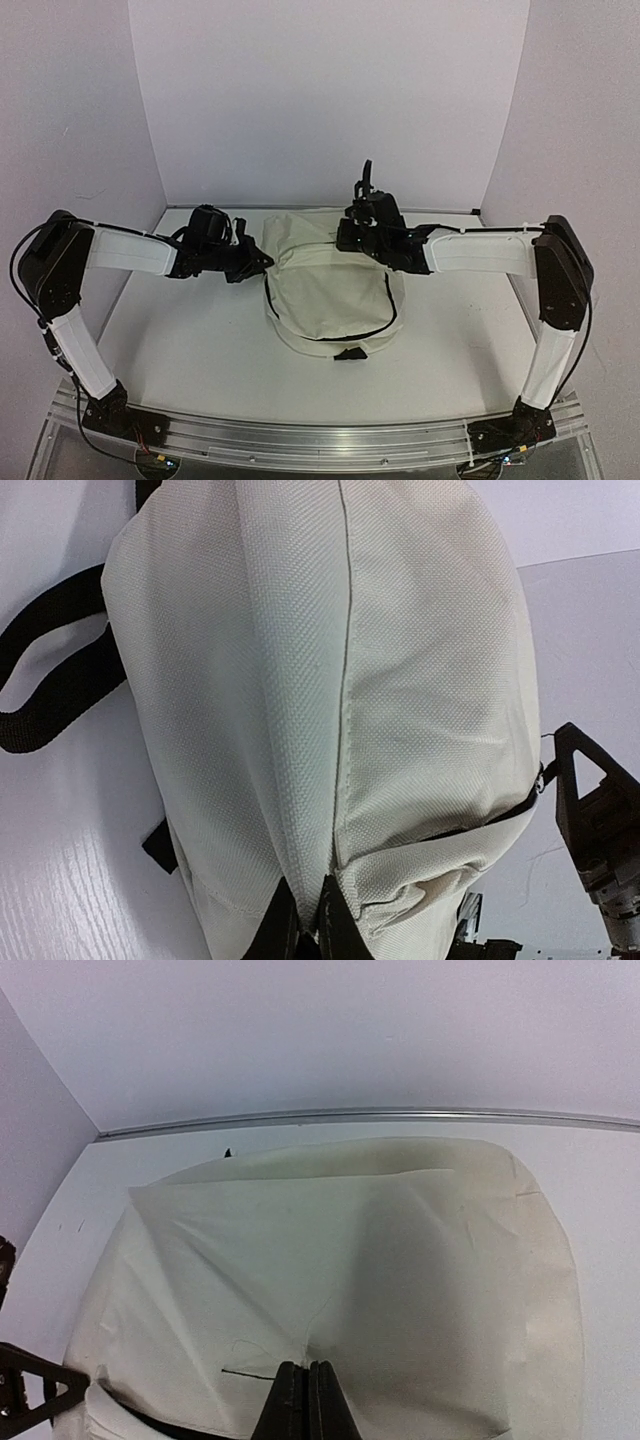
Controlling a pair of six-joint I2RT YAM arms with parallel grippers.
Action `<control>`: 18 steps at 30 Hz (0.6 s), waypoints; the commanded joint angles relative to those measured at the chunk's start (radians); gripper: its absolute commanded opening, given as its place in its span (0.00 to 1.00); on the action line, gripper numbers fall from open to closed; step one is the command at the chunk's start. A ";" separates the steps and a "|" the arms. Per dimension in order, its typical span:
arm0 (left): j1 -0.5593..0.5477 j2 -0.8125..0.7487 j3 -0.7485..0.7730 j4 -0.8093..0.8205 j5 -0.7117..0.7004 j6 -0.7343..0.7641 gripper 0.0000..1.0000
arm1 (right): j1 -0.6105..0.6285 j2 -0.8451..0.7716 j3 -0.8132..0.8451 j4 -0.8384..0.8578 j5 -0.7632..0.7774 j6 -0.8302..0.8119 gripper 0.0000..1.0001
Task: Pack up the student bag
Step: Zip the student bag at the center of the board.
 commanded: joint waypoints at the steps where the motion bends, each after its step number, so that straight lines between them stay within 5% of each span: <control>1: 0.059 -0.071 -0.036 -0.065 -0.105 0.032 0.00 | -0.069 -0.097 -0.049 0.064 0.058 0.042 0.00; 18: 0.121 -0.151 -0.137 -0.063 -0.108 0.035 0.00 | -0.247 -0.119 -0.318 0.190 -0.139 0.189 0.00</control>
